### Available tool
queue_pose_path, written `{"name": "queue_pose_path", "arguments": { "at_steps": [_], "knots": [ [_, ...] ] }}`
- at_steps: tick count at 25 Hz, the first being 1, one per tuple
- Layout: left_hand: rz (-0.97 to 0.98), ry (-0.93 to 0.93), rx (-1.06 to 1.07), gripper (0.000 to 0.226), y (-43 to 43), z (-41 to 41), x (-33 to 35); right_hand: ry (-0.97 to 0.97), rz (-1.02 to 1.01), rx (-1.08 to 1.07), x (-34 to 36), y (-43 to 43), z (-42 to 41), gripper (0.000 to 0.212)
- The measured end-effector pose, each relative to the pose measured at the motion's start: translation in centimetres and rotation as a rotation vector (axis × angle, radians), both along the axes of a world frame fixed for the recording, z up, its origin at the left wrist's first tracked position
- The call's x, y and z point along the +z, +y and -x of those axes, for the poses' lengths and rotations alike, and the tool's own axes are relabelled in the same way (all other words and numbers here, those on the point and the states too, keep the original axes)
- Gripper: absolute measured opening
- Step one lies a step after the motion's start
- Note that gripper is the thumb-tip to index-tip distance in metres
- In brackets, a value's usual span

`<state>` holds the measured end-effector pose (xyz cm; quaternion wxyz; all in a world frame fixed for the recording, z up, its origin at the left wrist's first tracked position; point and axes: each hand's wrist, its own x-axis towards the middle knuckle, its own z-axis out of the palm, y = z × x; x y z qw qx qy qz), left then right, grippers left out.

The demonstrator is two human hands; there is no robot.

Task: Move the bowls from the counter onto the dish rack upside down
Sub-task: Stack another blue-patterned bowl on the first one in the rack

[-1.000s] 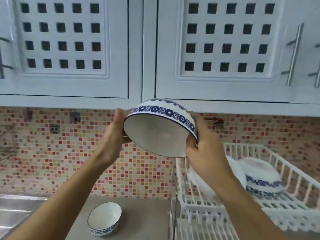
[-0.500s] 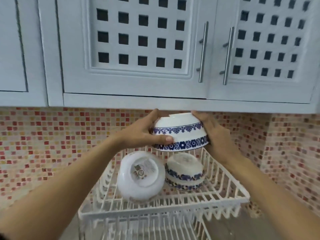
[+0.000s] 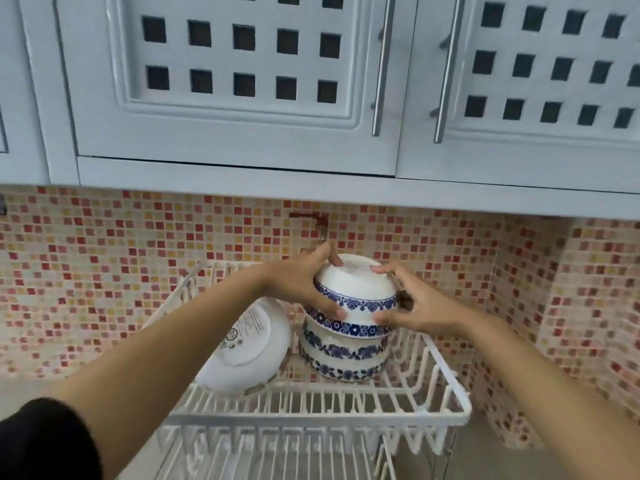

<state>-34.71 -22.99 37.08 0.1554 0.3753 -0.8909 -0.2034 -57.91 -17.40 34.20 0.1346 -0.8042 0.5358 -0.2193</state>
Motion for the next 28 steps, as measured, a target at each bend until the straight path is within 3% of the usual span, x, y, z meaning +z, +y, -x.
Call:
{"name": "queue_pose_path", "arguments": {
  "at_steps": [7,14,20,24,26,28],
  "knots": [
    [-0.088,-0.187,0.047,0.097,-1.4,1.4,-1.4,0.23,-0.03,0.042,-1.2,-1.2,0.3,0.077],
    [-0.032,-0.458,0.116,0.125,-2.3,2.3,-1.6,0.345,-0.055,0.047,-1.4,-1.7,0.0,0.08],
    [-0.024,-0.544,0.101,0.123,-2.4,2.7,-1.7,0.382,-0.073,0.041,-1.4,-1.4,-0.4,0.077],
    [-0.027,-0.608,0.111,0.13,-1.9,2.4,-1.5,0.401,-0.083,-0.003,-0.9,-1.4,-0.7,0.091],
    [0.007,-0.568,0.1,0.124,-1.4,1.7,-0.9,0.405,-0.113,-0.029,-0.1,-1.5,-1.0,0.107],
    [0.115,-0.482,0.083,0.104,-1.0,0.2,0.1,0.384,-0.128,-0.04,0.9,-1.5,-1.7,0.113]
  ]
}}
